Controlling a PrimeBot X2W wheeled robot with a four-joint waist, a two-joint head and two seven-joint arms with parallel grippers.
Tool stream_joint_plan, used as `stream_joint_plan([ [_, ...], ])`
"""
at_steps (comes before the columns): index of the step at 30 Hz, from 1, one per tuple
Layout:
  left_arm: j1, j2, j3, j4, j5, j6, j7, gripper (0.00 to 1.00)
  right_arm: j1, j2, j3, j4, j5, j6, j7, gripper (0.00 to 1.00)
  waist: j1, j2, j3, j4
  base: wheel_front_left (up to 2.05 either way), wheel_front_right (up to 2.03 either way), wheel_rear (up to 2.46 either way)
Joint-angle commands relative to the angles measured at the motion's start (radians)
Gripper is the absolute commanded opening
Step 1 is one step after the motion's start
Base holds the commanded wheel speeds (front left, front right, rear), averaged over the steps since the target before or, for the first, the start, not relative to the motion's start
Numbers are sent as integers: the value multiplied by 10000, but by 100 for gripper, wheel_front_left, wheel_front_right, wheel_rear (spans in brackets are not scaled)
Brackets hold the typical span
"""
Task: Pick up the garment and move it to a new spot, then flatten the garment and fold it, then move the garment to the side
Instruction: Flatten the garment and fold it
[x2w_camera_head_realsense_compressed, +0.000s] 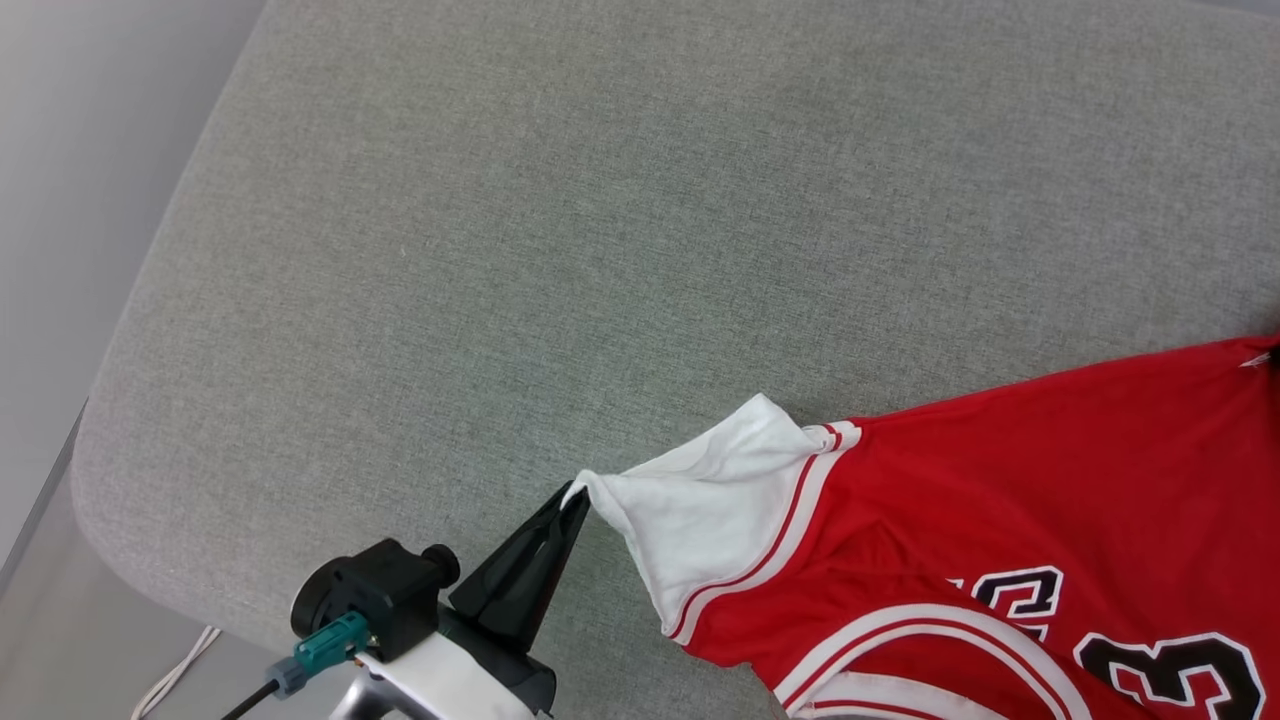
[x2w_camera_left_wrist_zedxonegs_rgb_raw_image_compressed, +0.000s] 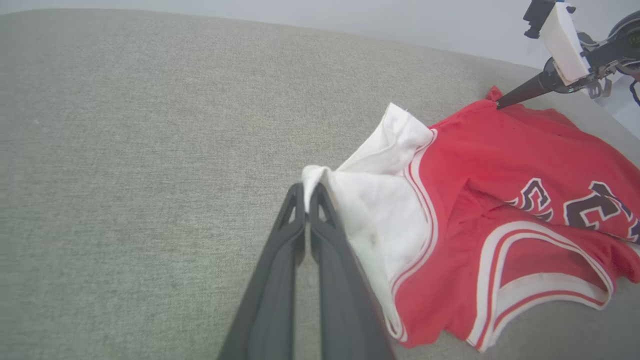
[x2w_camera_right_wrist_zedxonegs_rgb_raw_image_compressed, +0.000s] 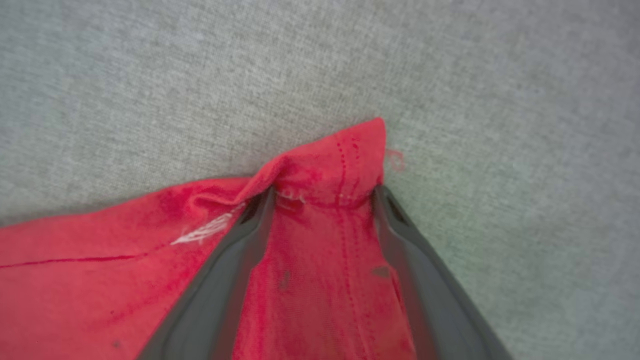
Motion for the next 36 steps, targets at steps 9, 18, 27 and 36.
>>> stream_joint_plan([
  [9, -210, 214, 115, 35, 96, 19, -96, 0, 517, 119, 324, 858, 62, -9, -982, 0, 1, 0, -416, -362, 0, 0, 0],
  [18, -343, 871, 665, -439, 214, 302, 52, 0, -755, 154, 781, 801, 821, -7, -2512, 0, 1, 0, -1681, -1423, 0, 0, 0],
  [27, -779, 1684, 1572, -1383, 141, 570, 360, 0, -1336, 54, 1097, 50, 2024, -7, -3435, 0, 1, 0, -2698, -2457, 0, 0, 0],
  [36, -1724, 2479, 3054, -2397, 30, 947, 457, 0, -1666, 397, 822, -1485, 3236, -6, -3710, 0, 1, 0, -3321, -3652, 0, 0, 0],
])
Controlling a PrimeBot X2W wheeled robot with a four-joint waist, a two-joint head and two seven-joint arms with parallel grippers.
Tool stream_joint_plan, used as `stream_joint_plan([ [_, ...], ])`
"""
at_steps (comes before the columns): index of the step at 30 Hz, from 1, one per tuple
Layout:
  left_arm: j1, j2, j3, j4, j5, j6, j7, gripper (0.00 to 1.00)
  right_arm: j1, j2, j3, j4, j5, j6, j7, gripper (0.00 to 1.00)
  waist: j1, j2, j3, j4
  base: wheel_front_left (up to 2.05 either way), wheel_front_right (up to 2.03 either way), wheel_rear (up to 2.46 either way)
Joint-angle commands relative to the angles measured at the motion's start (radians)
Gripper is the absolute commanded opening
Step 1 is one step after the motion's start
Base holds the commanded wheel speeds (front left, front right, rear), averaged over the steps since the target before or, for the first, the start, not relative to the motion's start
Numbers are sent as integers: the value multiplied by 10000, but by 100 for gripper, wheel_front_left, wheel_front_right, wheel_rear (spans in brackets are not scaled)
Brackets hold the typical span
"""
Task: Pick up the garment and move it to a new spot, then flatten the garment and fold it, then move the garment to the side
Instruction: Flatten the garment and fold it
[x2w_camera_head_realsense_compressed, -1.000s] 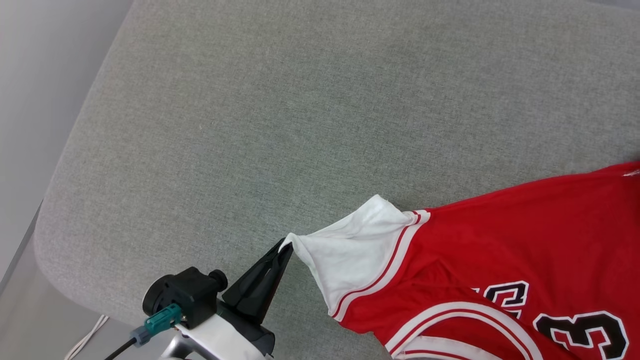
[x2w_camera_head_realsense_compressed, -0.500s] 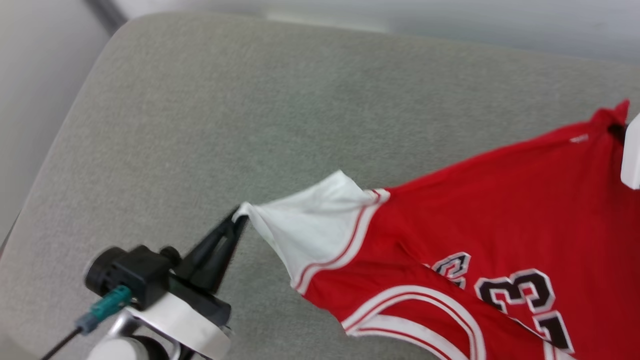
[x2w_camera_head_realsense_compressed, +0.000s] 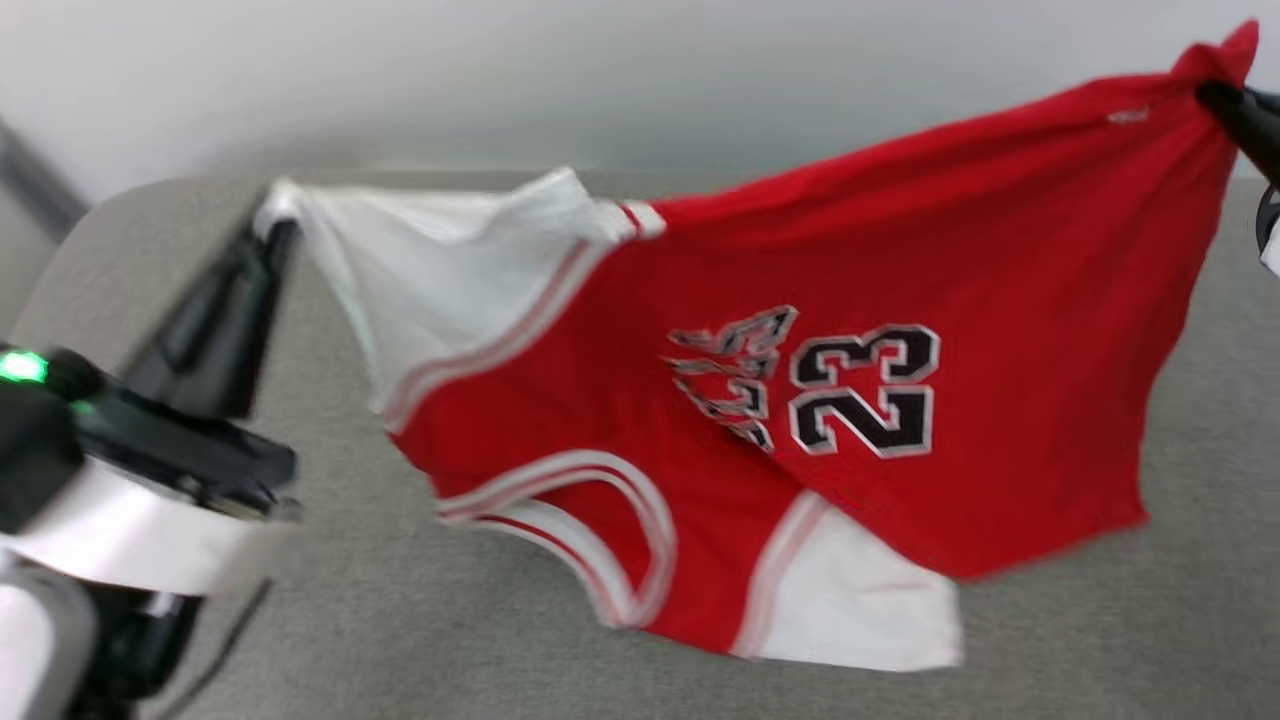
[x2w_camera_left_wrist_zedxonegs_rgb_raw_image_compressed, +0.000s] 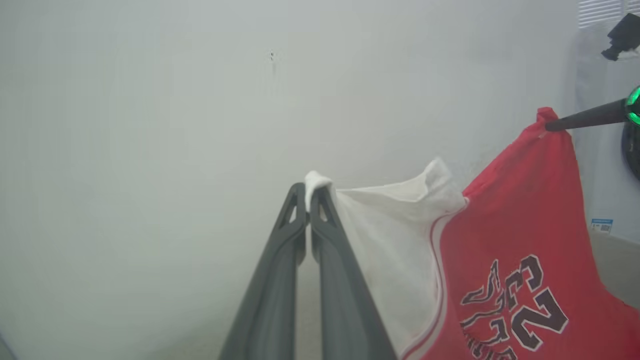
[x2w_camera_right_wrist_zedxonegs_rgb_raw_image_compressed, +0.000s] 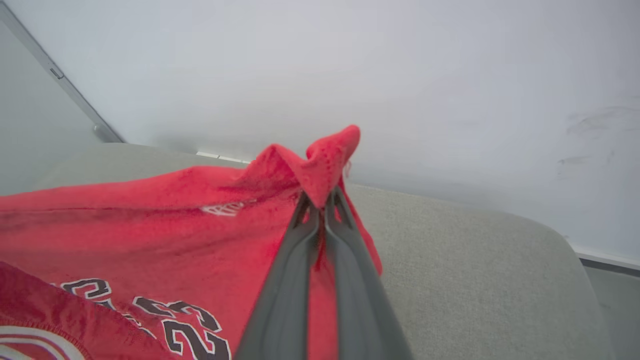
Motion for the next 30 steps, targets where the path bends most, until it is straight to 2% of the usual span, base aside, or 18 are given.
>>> stream_joint_plan([
  [1, -218, 54, 128, -77, -10, 53, -10, 0, -228, 53, -33, -175, 42, -4, 15, 0, 0, -1, -189, -416, 0, 0, 0],
  [9, -1581, 656, 1058, -634, -36, 100, 219, 0, 160, 688, -593, -2060, -113, -4, 88, 0, 0, -1, -235, -1104, 0, 0, 0],
  [19, -3847, 986, 1369, -721, -60, 99, 866, 0, -83, 1718, -1424, -3785, -300, -4, 107, 0, 0, -1, 162, -1448, 0, 0, 0],
  [26, -5939, 1177, 1400, -65, -443, -390, 1267, 0, -902, 2130, -1724, -4305, -562, -4, 26, 0, 0, -1, 1280, -1546, 0, 0, 0],
  [30, -7599, 1165, 1307, 597, -622, -730, 1427, 0, -1936, 2304, -1684, -4103, -861, -4, -98, 0, 0, -1, 2185, -1552, 0, 0, 0],
])
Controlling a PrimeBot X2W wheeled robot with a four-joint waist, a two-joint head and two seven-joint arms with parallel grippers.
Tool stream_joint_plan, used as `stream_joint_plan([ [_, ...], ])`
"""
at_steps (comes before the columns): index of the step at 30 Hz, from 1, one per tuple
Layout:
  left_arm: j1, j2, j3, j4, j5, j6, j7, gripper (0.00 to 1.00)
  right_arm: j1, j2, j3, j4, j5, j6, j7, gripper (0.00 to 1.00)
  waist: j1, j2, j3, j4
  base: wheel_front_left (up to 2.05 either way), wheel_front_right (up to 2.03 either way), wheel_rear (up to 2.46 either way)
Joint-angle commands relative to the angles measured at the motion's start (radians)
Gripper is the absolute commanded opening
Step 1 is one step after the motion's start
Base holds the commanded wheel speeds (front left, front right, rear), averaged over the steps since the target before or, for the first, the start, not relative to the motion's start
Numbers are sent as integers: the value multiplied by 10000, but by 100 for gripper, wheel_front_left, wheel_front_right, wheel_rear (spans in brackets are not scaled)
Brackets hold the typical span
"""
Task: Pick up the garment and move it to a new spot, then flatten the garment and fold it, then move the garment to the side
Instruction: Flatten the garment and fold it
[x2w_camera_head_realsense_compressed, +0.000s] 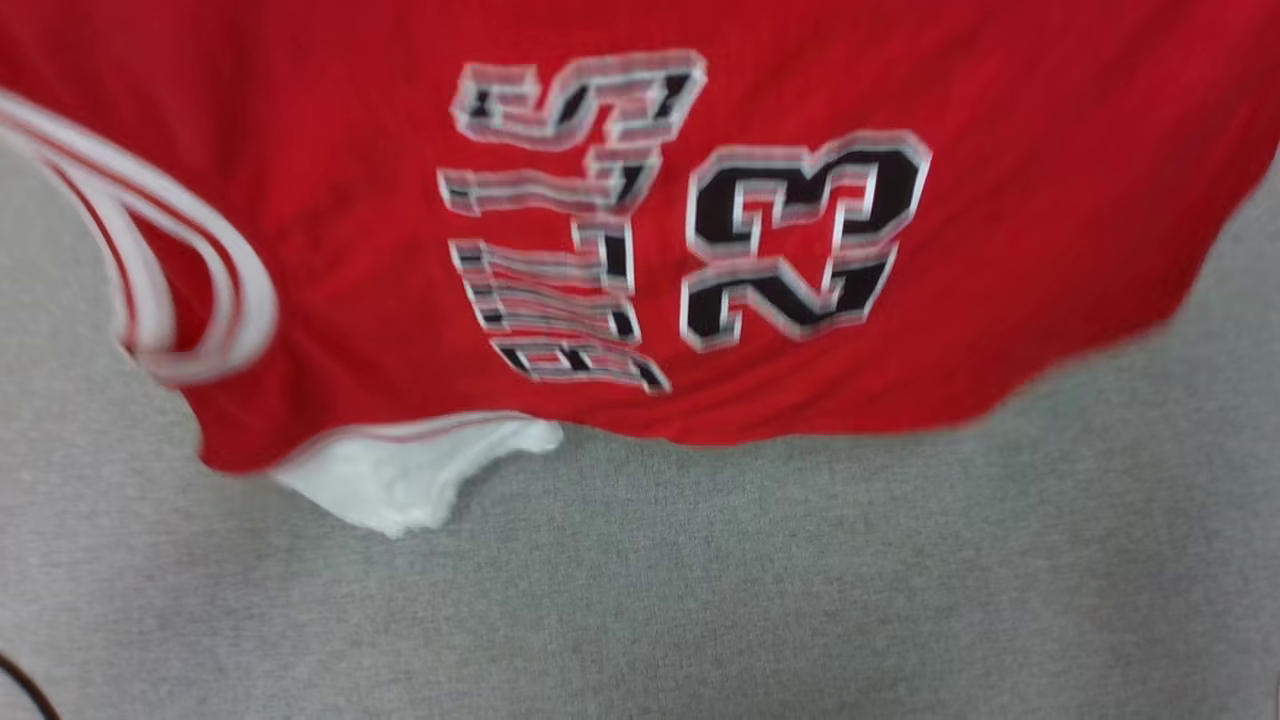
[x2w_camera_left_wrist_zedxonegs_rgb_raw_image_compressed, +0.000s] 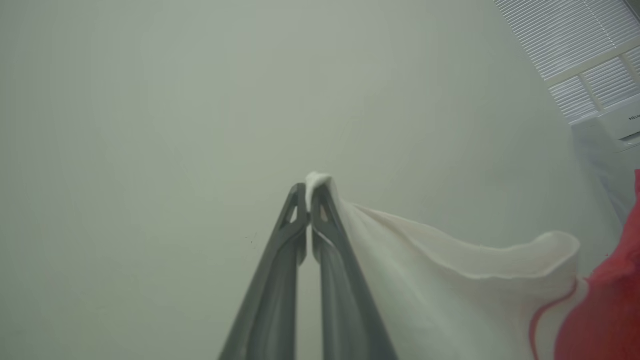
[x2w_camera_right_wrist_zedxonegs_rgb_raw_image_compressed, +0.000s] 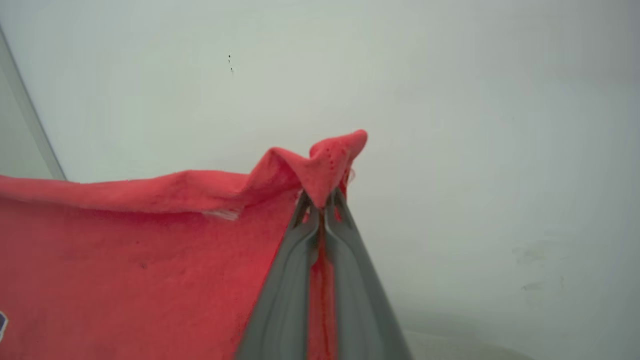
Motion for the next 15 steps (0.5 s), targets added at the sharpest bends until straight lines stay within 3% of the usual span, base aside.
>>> stream_joint_plan([
  [1, -472, -57, -49, 204, -27, -102, 38, 0, -419, 47, 51, 105, -132, -4, -85, 0, -1, -1, 800, -18, 0, 0, 0],
  [9, -4646, -433, -1102, 2632, 713, -941, -36, 0, -3129, -114, 590, 1666, -1159, -4, -1099, 0, -1, -1, 2661, 149, 0, 0, 0],
  [11, -6612, -893, -1640, 4216, 1168, -1130, -467, 0, -4487, -275, 897, 2804, -1768, -4, -1865, 0, -1, -1, 3435, 340, 0, 0, 0],
  [15, -8121, -1452, -1755, 5938, 1395, -1140, -1196, 0, -5801, -629, 1264, 4111, -2473, -7, -2716, 0, -1, -1, 3962, 555, 0, 0, 0],
])
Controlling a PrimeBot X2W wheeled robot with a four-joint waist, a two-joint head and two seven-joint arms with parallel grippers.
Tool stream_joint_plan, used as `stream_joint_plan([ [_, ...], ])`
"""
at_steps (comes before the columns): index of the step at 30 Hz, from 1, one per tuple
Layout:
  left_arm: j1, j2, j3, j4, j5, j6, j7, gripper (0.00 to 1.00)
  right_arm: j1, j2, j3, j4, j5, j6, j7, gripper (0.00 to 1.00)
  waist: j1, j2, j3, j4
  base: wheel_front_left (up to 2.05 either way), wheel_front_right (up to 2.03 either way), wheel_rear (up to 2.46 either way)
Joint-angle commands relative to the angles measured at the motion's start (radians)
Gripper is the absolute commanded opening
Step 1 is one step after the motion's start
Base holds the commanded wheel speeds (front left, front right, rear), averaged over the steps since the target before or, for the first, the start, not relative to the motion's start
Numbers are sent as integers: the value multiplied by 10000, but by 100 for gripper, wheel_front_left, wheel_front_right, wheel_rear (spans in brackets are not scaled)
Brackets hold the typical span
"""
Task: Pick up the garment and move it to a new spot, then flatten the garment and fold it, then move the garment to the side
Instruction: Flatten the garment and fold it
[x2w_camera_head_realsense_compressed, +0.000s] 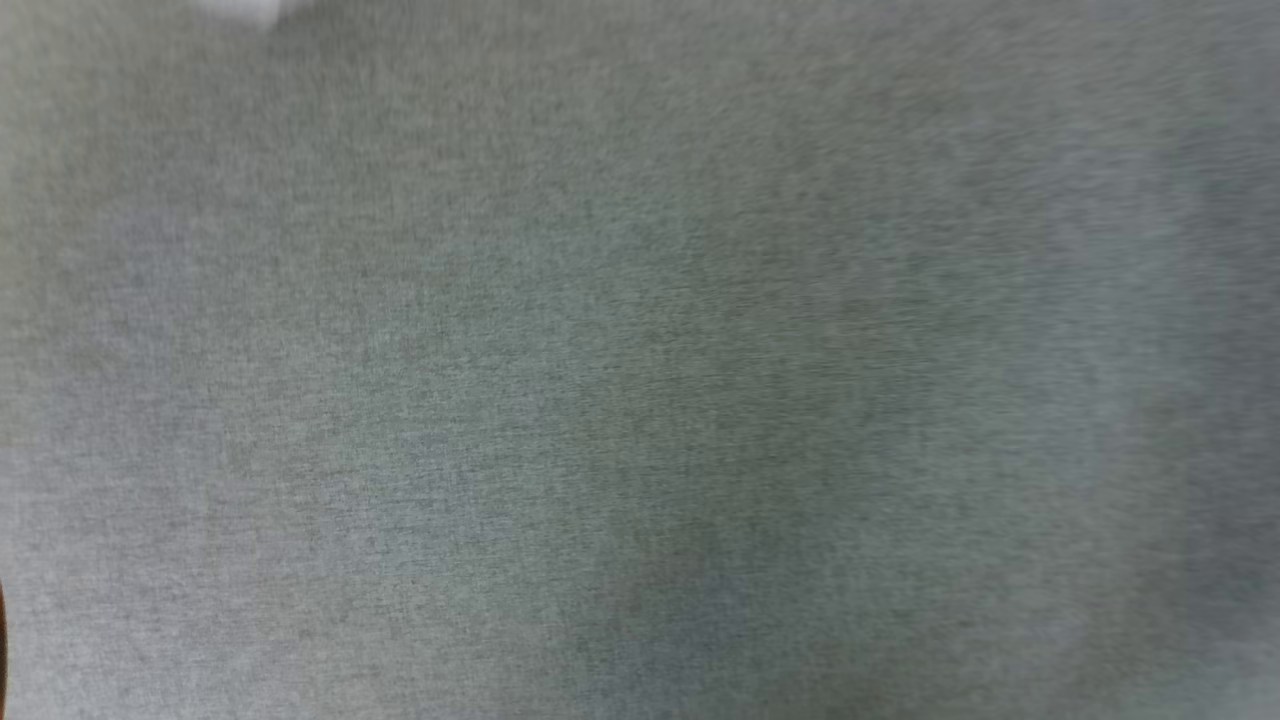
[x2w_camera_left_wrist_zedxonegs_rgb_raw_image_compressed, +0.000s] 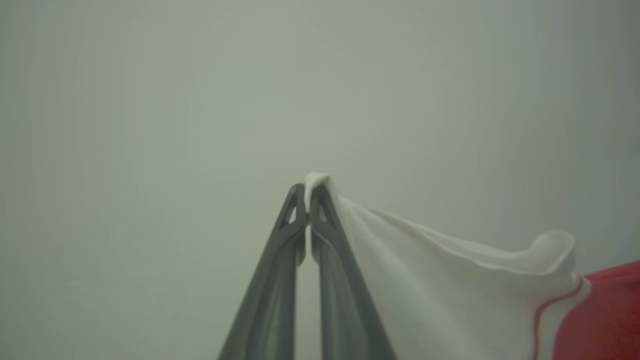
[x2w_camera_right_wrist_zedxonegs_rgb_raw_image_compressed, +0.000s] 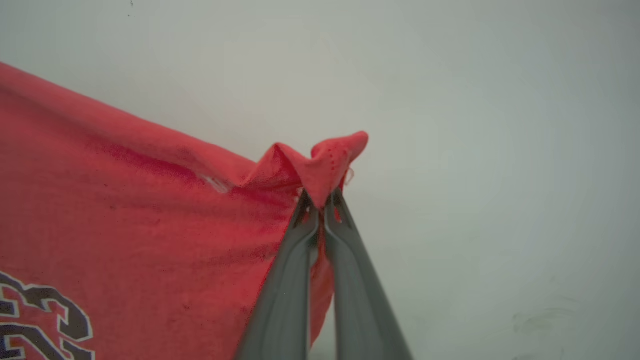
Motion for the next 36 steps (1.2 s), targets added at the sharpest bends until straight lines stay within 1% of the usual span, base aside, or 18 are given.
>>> stream_joint_plan([
  [1, -664, -238, -41, 820, 154, 26, -427, 0, -767, -287, 235, 674, -409, -9, -572, 0, -2, 0, 650, 347, 0, 0, 0],
  [4, -1072, -503, -231, 1945, 340, -27, -1031, 0, -1423, -552, 695, 1613, -805, -11, -1346, 0, -2, 0, 942, 507, 0, 0, 0],
  [7, -988, -814, -328, 2774, 271, -52, -1647, 0, -1768, -472, 698, 2533, -1072, -11, -2169, 0, -2, 0, 1086, 677, 0, 0, 0],
  [10, -261, -1317, -361, 3402, -58, -82, -1971, 0, -1377, -344, 750, 3315, -1134, -11, -2851, 0, -2, 0, 1092, 831, 0, 0, 0],
  [14, 1050, -1855, -434, 3599, -200, -108, -2192, 0, -518, -269, 884, 4062, -969, -11, -3611, 0, -2, 0, 806, 987, 0, 0, 0],
  [18, 3107, -2333, -487, 3159, -128, -140, -2226, 0, 814, -142, 1155, 4601, -790, -9, -4102, 0, -2, 0, 334, 1051, 0, 0, 0],
  [19, 4296, -2479, -341, 2732, -34, -136, -2231, 0, 1499, -134, 1250, 4798, -611, -9, -4276, 0, -2, 0, -34, 1078, 0, 0, 0],
  [20, 4296, -2479, -341, 2732, -34, -136, -2231, 0, 1499, -134, 1250, 4798, -611, -9, -4276, 0, -2, 0, -34, 1078, 0, 0, 0],
  [21, 5554, -2603, -227, 2325, 134, -137, -2233, 0, 2268, -119, 1352, 5012, -393, -9, -4295, 0, -2, 0, -445, 1100, 0, 0, 0],
  [23, 6886, -2771, -113, 1948, 266, -143, -2233, 0, 3179, -188, 1790, 5143, -304, -8, -4211, 0, -2, 0, -873, 1121, 0, 0, 0],
  [24, 8223, -2922, -96, 1671, 341, -148, -2232, 0, 3986, -388, 1995, 5224, -34, -12, -4289, 0, -2, 0, -1355, 1178, 0, 0, 0],
  [27, 9956, -2923, -106, 1271, 441, -149, -2227, 0, 5091, -450, 2195, 5231, 461, -9, -4326, 0, -2, 0, -2023, 1217, 0, 0, 0],
  [29, 11126, -2839, -215, 1087, 528, -151, -2226, 0, 5868, -605, 2323, 5185, 778, -11, -4315, 0, -2, 0, -2476, 1236, 0, 0, 0],
  [33, 13131, -2507, -330, 795, 433, -147, -2220, 0, 7216, -848, 2423, 4925, 1419, -11, -4284, 0, -2, 0, -3349, 1239, 0, 0, 0],
  [36, 14457, -2183, -393, 360, 287, -71, -1941, 0, 8240, -1036, 2376, 4623, 1912, -11, -4078, 0, -2, 0, -3888, 1239, 0, 0, 0],
])
